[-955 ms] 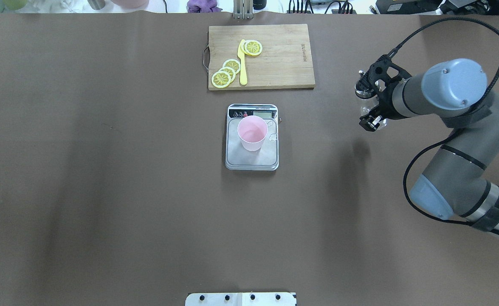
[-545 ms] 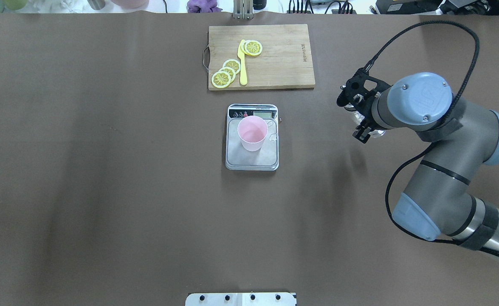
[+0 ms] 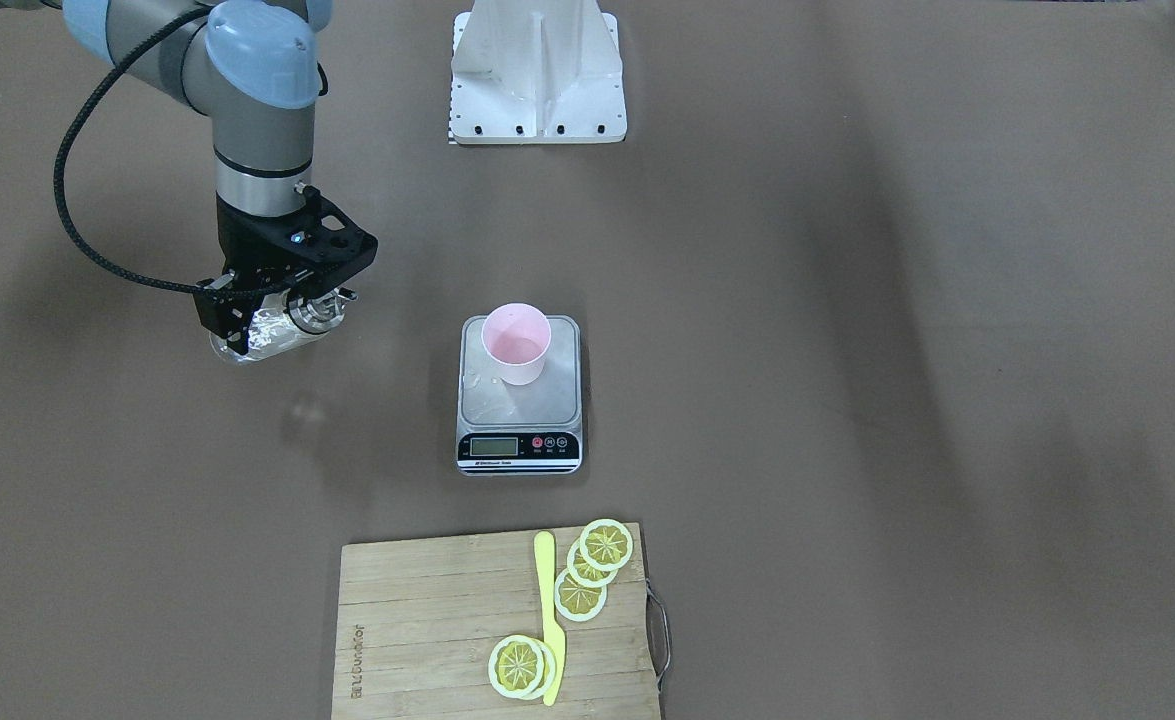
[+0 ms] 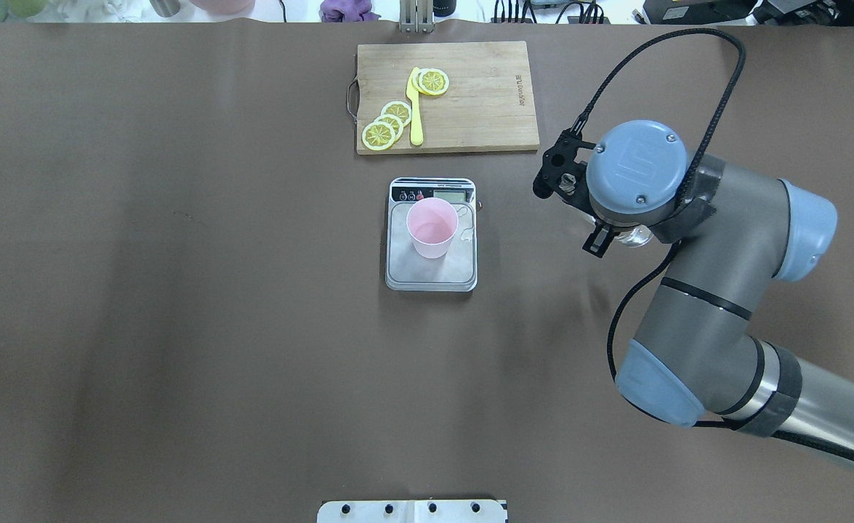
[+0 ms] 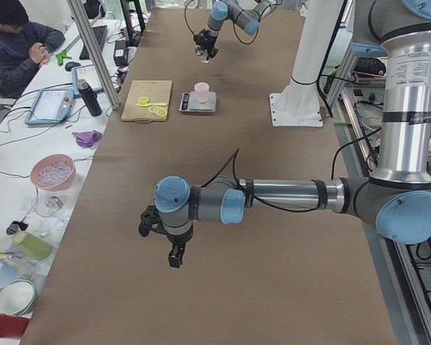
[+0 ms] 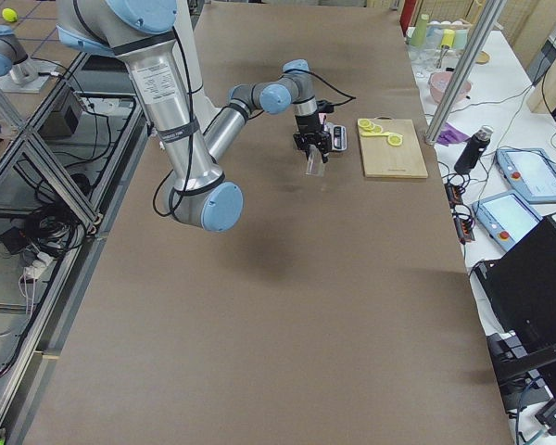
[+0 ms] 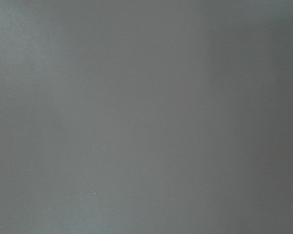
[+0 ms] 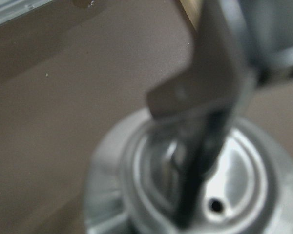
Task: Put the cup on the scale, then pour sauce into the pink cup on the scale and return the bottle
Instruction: 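Move the dispenser over the pink cup and tilt it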
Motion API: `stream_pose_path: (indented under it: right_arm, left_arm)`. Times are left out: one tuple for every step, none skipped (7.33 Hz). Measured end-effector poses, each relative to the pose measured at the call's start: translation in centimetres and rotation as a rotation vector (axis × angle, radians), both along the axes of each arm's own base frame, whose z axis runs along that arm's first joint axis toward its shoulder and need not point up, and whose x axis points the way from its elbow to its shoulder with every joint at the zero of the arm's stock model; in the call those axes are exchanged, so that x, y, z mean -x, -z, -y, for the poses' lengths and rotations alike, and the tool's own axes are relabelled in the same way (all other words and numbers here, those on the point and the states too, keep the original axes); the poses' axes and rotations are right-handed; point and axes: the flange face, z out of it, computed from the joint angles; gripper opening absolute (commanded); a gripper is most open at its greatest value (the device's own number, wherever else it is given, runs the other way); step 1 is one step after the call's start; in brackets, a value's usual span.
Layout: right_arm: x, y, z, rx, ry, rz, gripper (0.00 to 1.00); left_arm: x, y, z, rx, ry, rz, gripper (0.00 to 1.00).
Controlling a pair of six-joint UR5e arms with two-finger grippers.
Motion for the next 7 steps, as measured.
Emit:
stream_pose_path:
  right_arm:
    - [0.7,1.1,-0.5,-0.006,0.01,-0.047,0.0]
    - [1.4,1.6,-1.1,-0.016,0.023,-0.083,0.0]
    - [2.1,1.8,-1.7,-0.019,0.041,-0.111,0.0]
    - [2.7,2.0,-2.2,-0.013,0.056,-0.136,0.0]
    - [3.3,2.5,-2.7,-0.008,0.068,-0.167,0.0]
    - [4.1,3.4,-3.0,-0.01,0.077,-0.204,0.0]
    - [4.8,4.3,-3.1,-0.011,0.083,-0.235,0.0]
  left_arm:
    - [0.0,-0.2,-0.2,0.003,0.0,-0.001,0.99]
    - [0.0,-0.5,-0.6,0.009,-0.001,-0.001,0.99]
    - [0.0,-0.8,-0.9,0.014,-0.001,-0.002,0.99]
    - [-0.1,-1.0,-1.1,0.018,-0.002,-0.002,0.99]
    - [-0.1,-1.2,-1.3,0.021,-0.002,-0.003,0.99]
    - [0.0,-1.3,-1.4,0.025,-0.001,-0.003,0.99]
    - [0.0,-1.4,-1.5,0.027,-0.001,-0.003,0.99]
